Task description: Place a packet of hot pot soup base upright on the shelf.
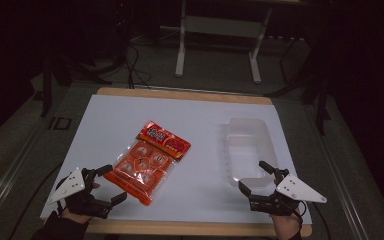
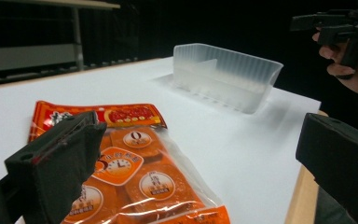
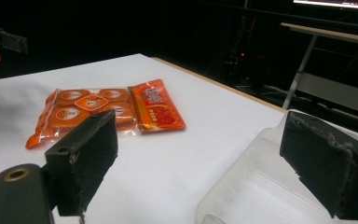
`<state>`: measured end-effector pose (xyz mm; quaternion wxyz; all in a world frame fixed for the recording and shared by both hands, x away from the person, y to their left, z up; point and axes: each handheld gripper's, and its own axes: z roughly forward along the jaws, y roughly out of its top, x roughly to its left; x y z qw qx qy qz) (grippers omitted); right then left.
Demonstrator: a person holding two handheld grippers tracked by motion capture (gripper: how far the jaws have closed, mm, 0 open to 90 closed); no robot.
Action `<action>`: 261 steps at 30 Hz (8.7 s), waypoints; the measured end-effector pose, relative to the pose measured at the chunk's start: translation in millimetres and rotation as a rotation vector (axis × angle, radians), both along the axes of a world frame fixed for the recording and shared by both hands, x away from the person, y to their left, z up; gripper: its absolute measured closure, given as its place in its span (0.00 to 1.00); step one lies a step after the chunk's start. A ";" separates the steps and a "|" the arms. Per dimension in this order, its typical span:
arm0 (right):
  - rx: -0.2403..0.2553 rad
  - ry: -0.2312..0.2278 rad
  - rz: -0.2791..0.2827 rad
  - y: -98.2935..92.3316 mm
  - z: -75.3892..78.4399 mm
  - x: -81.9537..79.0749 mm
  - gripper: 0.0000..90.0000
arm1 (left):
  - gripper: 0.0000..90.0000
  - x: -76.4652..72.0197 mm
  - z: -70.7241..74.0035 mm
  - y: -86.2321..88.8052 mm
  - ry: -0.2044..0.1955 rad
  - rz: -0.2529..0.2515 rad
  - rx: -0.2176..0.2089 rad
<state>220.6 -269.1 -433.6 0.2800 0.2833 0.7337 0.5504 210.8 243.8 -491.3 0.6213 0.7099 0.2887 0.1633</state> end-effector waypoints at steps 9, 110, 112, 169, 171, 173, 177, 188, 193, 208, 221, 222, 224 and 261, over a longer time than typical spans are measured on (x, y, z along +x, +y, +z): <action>-0.010 -0.022 0.049 7.0 3.3 -5.3 0.12 | 0.00 -3.1 4.4 -3.7 -0.005 -0.049 0.036; -0.031 0.026 0.170 26.3 1.7 -8.1 0.15 | 0.60 276.3 -40.4 -40.6 0.337 0.071 0.318; -0.033 0.029 0.172 27.0 1.5 -8.3 0.15 | 0.60 278.2 -43.6 -42.8 0.358 0.061 0.336; 0.066 0.048 0.180 22.5 17.4 -4.7 0.16 | 1.00 175.4 104.2 -41.8 0.011 0.030 0.325; 0.067 0.059 0.192 24.5 19.0 -3.1 0.15 | 1.00 169.5 107.7 -41.2 0.001 0.024 0.315; 0.064 0.065 0.194 28.1 21.4 -1.4 0.15 | 1.00 164.1 110.9 -40.4 -0.010 0.019 0.311; 0.063 0.075 0.211 37.1 27.3 3.1 0.15 | 1.00 153.8 117.3 -38.4 -0.027 0.022 0.293; 0.076 0.096 0.237 53.7 36.6 17.3 0.21 | 1.00 124.1 139.5 -39.3 -0.080 -0.014 0.289; 0.038 0.108 0.237 65.7 39.3 25.0 0.23 | 1.00 107.3 150.0 -39.7 -0.110 -0.052 0.298; 0.049 0.141 0.254 107.9 35.1 58.3 0.23 | 1.00 58.1 171.9 -40.8 -0.201 -0.133 0.292; 0.076 0.300 0.423 140.3 6.2 91.0 0.27 | 1.00 40.0 174.3 -30.4 -0.220 -0.162 0.257; 0.081 0.311 0.449 143.7 4.3 92.5 0.29 | 1.00 39.4 174.2 -30.1 -0.223 -0.158 0.253; 0.080 0.325 0.469 149.3 1.7 94.7 0.32 | 1.00 38.8 174.7 -29.6 -0.222 -0.168 0.249; -0.017 0.185 0.573 119.2 94.8 63.6 1.00 | 0.90 57.2 186.6 -32.6 -0.193 -0.253 0.101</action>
